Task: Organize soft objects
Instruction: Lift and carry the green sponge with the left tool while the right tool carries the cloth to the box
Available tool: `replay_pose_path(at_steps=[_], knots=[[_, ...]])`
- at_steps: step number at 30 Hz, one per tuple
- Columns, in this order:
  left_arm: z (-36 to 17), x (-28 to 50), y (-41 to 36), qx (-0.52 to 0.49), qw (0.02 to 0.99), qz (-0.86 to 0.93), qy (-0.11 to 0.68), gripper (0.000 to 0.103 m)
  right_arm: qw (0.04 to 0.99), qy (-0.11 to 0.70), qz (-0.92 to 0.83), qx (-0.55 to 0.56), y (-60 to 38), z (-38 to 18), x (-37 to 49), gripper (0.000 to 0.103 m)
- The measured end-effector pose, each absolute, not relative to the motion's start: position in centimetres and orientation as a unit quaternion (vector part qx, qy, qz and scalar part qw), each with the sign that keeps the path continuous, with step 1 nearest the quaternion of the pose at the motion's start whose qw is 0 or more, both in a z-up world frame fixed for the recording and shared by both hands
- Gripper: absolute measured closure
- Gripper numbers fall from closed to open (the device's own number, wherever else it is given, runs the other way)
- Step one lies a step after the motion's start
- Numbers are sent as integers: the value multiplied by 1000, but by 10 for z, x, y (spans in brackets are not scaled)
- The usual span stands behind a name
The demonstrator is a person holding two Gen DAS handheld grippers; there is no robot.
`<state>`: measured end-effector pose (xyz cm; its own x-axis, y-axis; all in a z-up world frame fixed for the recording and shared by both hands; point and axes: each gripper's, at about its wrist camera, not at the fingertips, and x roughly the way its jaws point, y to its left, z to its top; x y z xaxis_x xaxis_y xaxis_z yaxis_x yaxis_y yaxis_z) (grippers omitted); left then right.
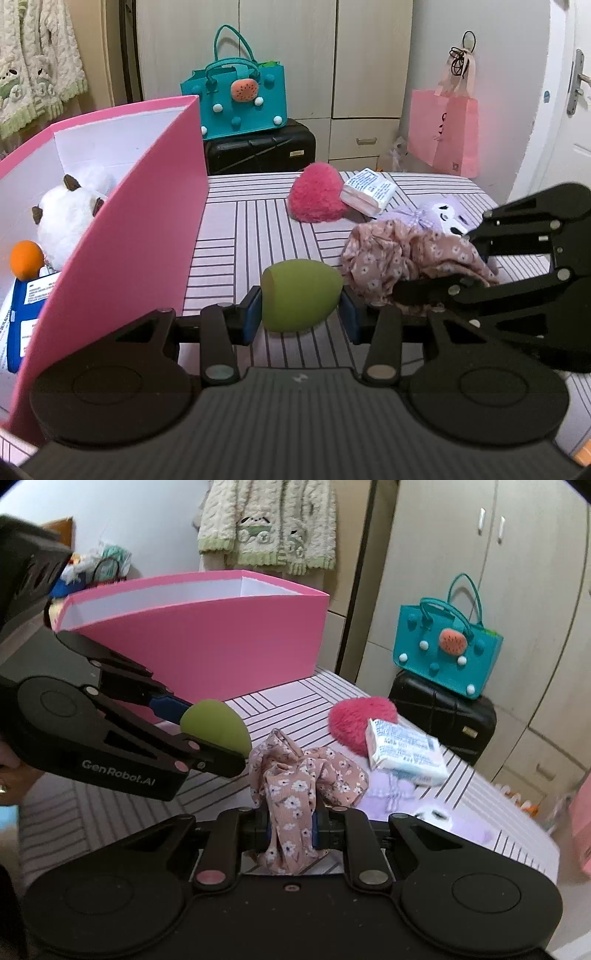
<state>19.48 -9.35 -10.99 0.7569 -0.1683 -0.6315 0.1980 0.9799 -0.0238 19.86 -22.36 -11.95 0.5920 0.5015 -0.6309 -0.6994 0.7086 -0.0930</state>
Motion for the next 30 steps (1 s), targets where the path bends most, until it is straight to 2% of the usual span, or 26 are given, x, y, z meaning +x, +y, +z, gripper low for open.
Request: replay_pose_path(at_steps=[12, 22, 30], knots=[[-103, 168, -90, 1, 929, -131, 345, 60, 870, 367, 329, -17, -250, -127, 182, 83], [-92, 149, -83, -19, 915, -171, 365, 60, 859, 410, 307, 20, -257, -112, 156, 80], [-76, 130, -74, 6, 907, -187, 379, 60, 838, 441, 317, 58, -254, -96, 143, 80]])
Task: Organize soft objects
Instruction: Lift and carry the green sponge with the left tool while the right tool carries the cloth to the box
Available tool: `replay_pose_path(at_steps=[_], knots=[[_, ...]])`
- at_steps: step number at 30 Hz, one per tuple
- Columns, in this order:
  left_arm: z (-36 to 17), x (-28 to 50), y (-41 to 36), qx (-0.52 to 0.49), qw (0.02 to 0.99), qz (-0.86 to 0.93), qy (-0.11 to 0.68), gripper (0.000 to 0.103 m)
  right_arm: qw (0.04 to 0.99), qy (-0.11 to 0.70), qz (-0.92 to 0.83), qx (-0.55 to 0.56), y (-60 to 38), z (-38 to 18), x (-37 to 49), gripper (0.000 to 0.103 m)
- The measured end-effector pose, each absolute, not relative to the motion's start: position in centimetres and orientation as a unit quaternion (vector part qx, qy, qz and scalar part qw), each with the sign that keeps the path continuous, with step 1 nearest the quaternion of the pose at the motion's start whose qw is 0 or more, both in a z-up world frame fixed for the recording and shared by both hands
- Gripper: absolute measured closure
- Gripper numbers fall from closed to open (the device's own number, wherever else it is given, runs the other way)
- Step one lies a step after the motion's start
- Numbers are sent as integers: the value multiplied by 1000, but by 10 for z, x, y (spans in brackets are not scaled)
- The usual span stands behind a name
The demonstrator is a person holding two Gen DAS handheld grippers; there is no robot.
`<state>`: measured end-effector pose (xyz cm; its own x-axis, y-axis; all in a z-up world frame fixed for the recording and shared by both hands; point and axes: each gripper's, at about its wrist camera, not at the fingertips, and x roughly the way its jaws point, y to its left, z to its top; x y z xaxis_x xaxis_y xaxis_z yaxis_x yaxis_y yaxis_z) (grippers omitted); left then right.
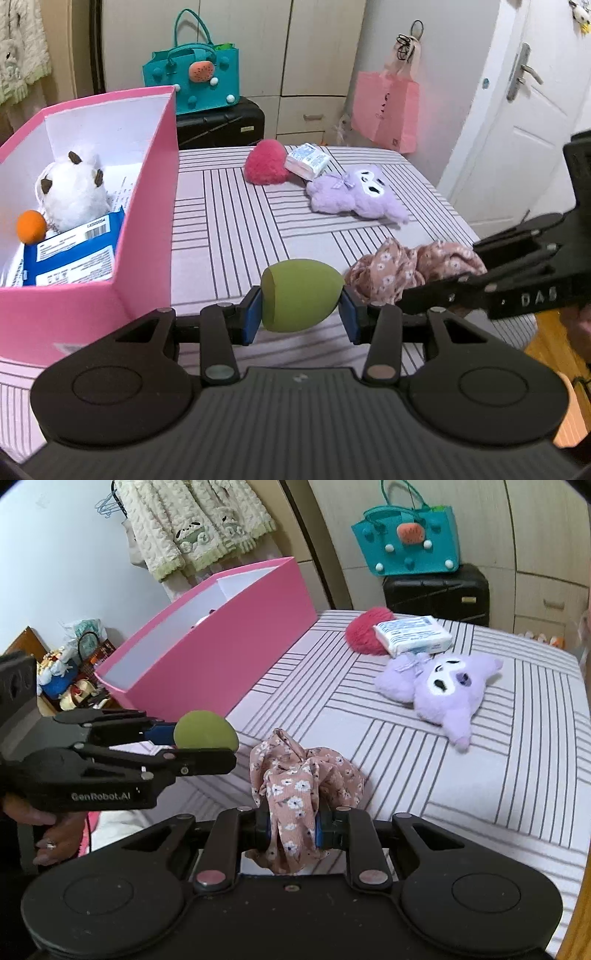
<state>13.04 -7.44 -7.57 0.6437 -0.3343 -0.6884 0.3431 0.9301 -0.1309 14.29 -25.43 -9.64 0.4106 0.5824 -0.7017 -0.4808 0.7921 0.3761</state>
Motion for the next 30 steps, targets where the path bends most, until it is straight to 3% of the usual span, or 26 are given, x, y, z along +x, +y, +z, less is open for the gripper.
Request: replay_pose_path(at_steps=[13, 30], knots=[[-32, 100, -38, 15, 894, -219, 390, 60, 813, 451, 359, 80, -234, -56, 121, 80], [6, 94, 16, -9, 901, -244, 358, 60, 828, 399, 392, 29, -189, 4, 118, 80]])
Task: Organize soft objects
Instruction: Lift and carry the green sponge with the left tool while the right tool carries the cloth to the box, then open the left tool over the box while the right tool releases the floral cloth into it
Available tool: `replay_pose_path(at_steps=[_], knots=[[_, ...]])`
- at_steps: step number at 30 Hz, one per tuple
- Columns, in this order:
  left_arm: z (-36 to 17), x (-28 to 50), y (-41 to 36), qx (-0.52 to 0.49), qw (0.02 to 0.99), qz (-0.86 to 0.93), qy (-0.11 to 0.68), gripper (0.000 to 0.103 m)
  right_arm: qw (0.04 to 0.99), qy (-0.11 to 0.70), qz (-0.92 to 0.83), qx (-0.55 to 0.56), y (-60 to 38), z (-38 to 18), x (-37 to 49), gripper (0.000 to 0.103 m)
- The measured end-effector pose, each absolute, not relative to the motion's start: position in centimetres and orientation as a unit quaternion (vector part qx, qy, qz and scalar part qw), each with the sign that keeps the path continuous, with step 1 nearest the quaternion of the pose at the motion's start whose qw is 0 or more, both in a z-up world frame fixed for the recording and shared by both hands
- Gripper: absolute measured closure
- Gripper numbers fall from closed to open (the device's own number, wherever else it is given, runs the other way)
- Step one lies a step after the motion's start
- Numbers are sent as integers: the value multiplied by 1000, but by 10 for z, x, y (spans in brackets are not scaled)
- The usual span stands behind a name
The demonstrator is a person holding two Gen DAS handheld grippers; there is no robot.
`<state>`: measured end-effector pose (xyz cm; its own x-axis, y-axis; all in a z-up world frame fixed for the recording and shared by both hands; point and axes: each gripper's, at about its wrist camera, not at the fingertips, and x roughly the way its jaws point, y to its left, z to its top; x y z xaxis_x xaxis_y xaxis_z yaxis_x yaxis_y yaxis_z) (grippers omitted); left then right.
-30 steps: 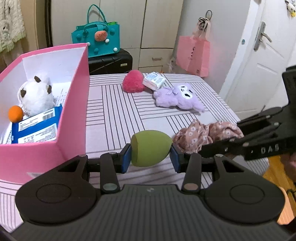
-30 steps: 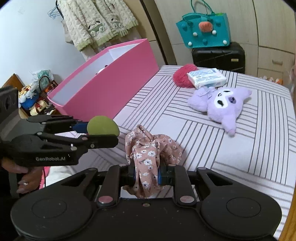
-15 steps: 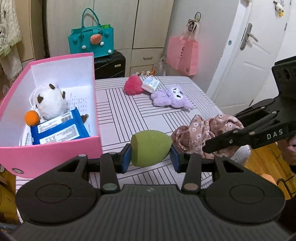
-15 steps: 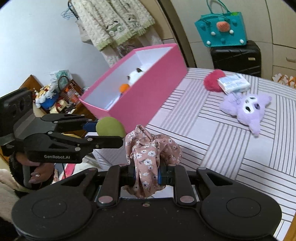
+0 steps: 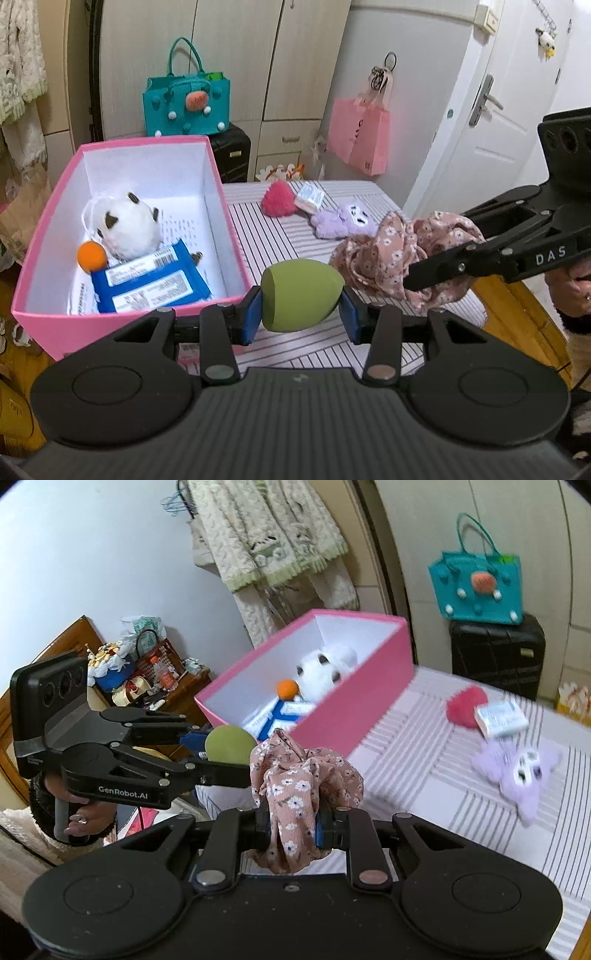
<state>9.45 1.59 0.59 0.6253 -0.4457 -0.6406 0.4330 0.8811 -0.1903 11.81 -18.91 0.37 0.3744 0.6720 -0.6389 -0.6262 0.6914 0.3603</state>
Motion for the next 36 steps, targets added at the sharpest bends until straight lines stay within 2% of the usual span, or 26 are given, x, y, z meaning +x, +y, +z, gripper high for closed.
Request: replay_pose_path(at_steps=[13, 20, 27, 36], knots=[[27, 116, 63, -32, 923, -215, 317, 60, 839, 340, 425, -14, -134, 38, 154, 80], [24, 159, 67, -20, 928, -210, 306, 60, 856, 319, 405, -23, -109, 43, 196, 80], [4, 217, 76, -27, 917, -205, 342, 60, 863, 333, 376, -41, -89, 26, 254, 80], [-1, 283, 95, -41, 907, -174, 381, 60, 834, 362, 376, -178, -47, -17, 282, 79]])
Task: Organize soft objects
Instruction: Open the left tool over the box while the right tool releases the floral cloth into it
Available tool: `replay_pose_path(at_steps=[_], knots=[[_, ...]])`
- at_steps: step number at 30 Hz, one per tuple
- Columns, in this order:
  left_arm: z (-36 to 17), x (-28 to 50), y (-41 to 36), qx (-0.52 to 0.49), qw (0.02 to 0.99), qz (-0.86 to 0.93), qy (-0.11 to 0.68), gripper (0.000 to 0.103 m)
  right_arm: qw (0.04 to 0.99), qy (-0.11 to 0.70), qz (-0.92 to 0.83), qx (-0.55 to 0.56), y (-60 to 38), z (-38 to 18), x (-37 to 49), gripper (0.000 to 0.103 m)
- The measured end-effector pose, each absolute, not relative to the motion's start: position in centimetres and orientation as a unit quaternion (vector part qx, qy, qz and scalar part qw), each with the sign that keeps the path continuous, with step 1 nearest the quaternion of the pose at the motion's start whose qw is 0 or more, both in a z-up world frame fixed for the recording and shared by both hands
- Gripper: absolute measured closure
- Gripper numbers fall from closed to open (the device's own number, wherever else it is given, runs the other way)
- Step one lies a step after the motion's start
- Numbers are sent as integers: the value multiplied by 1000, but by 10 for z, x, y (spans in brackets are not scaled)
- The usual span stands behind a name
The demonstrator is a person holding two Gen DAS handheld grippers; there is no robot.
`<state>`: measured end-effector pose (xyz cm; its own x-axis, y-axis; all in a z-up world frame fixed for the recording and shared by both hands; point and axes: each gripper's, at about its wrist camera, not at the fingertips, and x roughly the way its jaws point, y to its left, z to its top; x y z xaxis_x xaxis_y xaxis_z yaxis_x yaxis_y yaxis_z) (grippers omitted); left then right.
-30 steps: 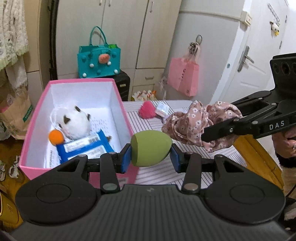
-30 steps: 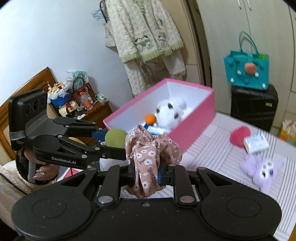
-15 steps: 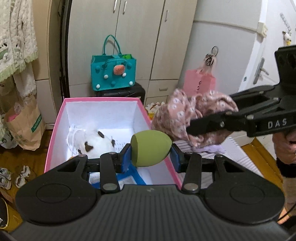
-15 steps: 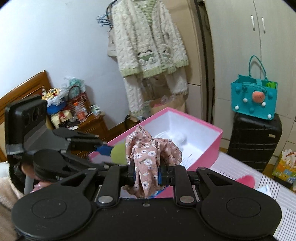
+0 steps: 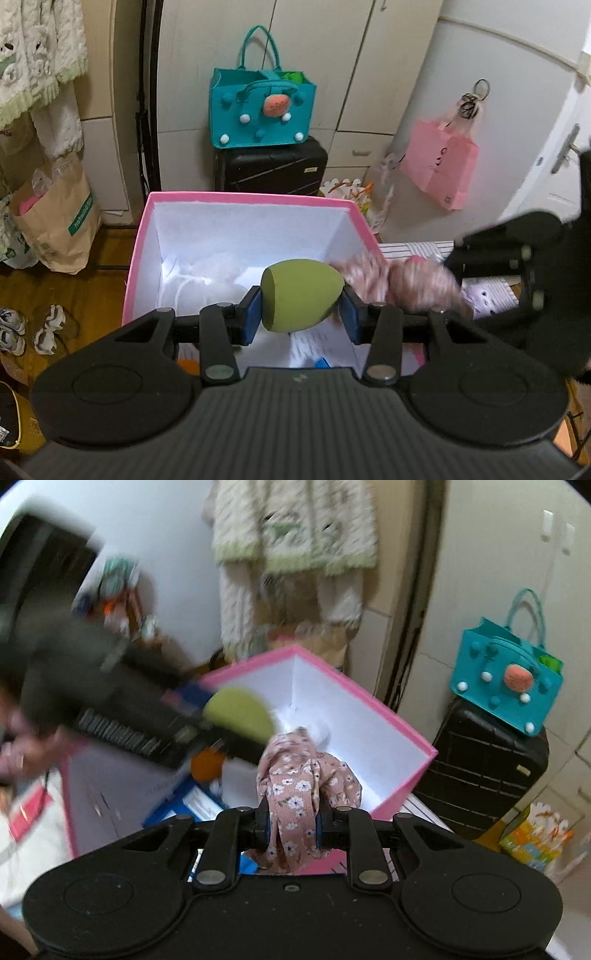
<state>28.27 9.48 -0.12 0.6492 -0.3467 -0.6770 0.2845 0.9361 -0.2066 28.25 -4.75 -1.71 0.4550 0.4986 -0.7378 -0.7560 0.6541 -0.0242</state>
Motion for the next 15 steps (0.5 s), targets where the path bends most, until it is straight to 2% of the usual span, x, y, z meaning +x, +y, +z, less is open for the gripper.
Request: replay_pose_path(at_steps=[8, 9, 11, 12, 13, 15], knots=[[-23, 324, 88, -46, 899, -173, 400, 59, 812, 373, 361, -267, -15, -45, 296, 74], [-26, 326, 87, -48, 897, -175, 403, 59, 810, 375, 362, -270, -13, -47, 297, 70], [-30, 331, 84, -47, 895, -177, 408, 58, 809, 373, 365, -269, -12, -48, 297, 56], [-31, 333, 82, -46, 895, -177, 408, 58, 811, 370, 365, -268, -11, -47, 296, 43], [-33, 335, 81, -44, 894, -178, 408, 56, 814, 365, 365, -267, -12, -46, 296, 37], [-33, 338, 78, -45, 895, -177, 406, 54, 818, 357, 366, -263, -12, -44, 296, 37]])
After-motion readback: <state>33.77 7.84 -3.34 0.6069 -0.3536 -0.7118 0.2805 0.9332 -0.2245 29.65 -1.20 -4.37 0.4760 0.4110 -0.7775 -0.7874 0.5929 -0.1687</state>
